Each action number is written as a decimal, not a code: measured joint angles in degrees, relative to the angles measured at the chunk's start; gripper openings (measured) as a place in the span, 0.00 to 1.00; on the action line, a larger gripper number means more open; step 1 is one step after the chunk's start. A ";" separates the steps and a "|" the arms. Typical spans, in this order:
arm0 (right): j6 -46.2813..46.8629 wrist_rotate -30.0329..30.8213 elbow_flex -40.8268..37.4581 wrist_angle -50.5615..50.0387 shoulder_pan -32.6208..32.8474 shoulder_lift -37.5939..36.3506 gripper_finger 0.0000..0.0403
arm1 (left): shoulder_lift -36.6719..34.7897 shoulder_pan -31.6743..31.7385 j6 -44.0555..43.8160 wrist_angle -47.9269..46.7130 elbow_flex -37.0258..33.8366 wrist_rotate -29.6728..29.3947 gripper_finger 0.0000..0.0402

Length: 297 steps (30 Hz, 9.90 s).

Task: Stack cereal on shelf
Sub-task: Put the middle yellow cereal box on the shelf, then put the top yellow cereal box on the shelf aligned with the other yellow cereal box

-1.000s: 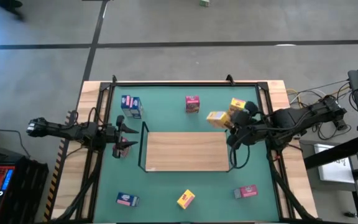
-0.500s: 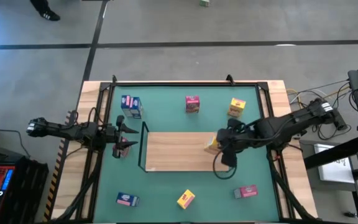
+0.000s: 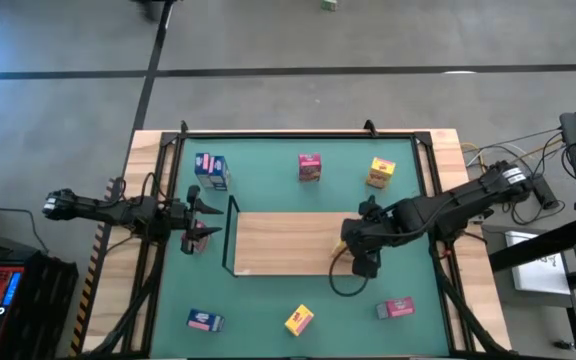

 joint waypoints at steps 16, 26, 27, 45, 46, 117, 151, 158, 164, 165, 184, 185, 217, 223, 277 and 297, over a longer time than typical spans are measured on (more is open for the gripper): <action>-4.81 0.26 0.09 0.10 0.00 0.43 0.36 | -0.02 0.00 0.00 -0.02 0.00 0.00 0.48; -5.09 0.26 0.09 1.05 0.00 1.01 0.43 | 0.00 0.02 0.00 -0.02 0.00 0.00 0.48; -5.09 0.26 0.09 1.25 0.00 1.09 0.43 | 0.00 0.00 0.00 -0.02 0.00 0.00 0.48; -5.11 -3.26 0.09 2.24 0.00 1.18 0.47 | -0.01 0.01 0.00 -0.02 0.00 -0.01 0.48; -5.11 -3.28 0.09 2.29 0.00 1.18 0.47 | -0.02 0.02 0.00 -0.01 0.00 0.00 0.48; -8.71 6.41 15.36 -25.57 -16.03 -0.74 0.89 | -0.01 0.00 0.00 0.00 0.00 -0.01 0.48; -27.60 -0.03 -4.13 -15.70 -48.69 -9.06 0.92 | 0.00 0.02 0.00 0.00 0.00 0.00 0.48; -33.54 -5.18 -6.03 -10.31 -56.64 -7.31 0.92 | -0.02 0.02 0.00 0.00 0.00 -0.01 0.48; -36.68 -6.31 -7.64 -8.20 -60.51 -4.48 0.92 | 0.00 0.00 0.00 0.00 0.00 0.00 0.48; -37.19 -6.38 -7.85 -8.03 -60.80 -3.86 0.92 | 0.00 0.02 0.00 0.00 0.00 0.00 0.48; -39.97 -9.33 -8.07 -4.87 -63.14 4.84 0.88 | 0.00 0.01 0.00 0.00 0.00 0.00 0.48; -40.02 -9.31 -8.07 -4.67 -63.14 4.93 0.86 | 0.00 0.01 0.00 0.00 0.00 0.00 0.48; -38.21 -11.80 -8.07 -4.27 -62.99 4.71 0.50 | 0.00 0.02 0.00 0.00 0.00 0.00 0.48; -39.49 -11.80 -7.35 -4.40 -62.99 3.95 0.50 | 0.00 0.02 0.00 0.00 0.00 0.00 0.48; -38.81 -16.81 7.93 -4.43 -45.18 3.71 0.41 | 0.00 0.02 0.00 0.00 0.00 0.00 0.48; -25.25 -16.33 7.85 -6.04 -27.58 3.69 0.41 | 0.00 0.00 0.00 0.00 0.00 0.00 0.48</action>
